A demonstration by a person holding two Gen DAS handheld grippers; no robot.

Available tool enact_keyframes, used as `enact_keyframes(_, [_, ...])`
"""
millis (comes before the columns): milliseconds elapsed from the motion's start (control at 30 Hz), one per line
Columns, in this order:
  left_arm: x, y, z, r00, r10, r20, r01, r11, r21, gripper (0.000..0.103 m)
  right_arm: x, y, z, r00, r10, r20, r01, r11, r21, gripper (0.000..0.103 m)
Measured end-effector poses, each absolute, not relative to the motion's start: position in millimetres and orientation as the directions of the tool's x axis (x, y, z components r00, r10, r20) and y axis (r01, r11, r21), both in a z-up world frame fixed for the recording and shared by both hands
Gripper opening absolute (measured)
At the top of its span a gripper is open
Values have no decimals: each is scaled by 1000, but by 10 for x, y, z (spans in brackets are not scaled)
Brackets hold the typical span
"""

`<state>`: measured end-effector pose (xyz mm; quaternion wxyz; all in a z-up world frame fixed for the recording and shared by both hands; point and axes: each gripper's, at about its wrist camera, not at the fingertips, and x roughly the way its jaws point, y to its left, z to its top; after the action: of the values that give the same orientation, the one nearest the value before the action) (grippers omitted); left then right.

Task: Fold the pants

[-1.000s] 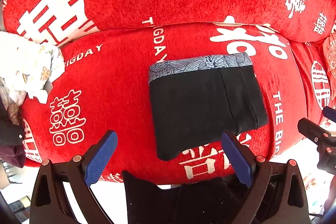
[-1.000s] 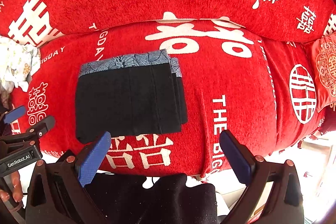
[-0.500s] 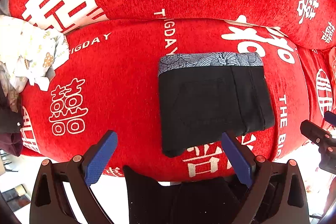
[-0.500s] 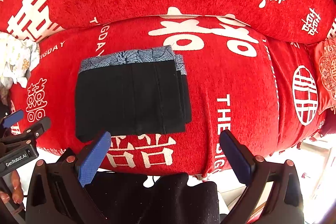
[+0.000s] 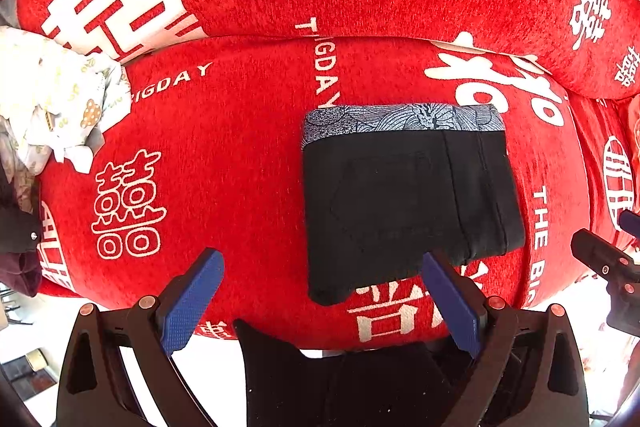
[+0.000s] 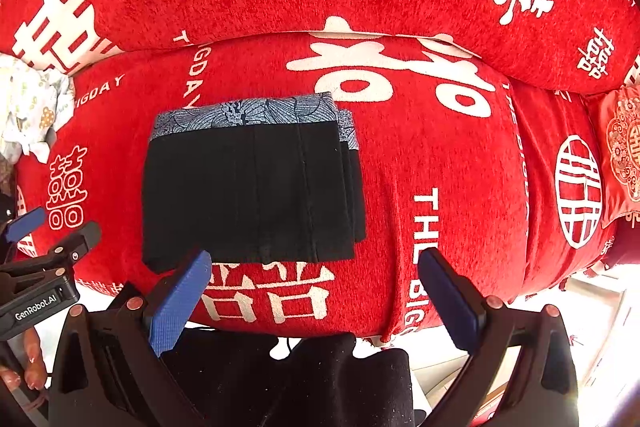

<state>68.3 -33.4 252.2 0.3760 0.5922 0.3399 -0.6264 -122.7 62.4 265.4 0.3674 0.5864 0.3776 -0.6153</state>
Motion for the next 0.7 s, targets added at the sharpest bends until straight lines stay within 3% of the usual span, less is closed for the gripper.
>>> enact_keyframes(700, [650,-410,2072,-31,-47,-998,870,-494,-4,99,-1213,493,2217,-55,-14,-998,876,-480,-42,103])
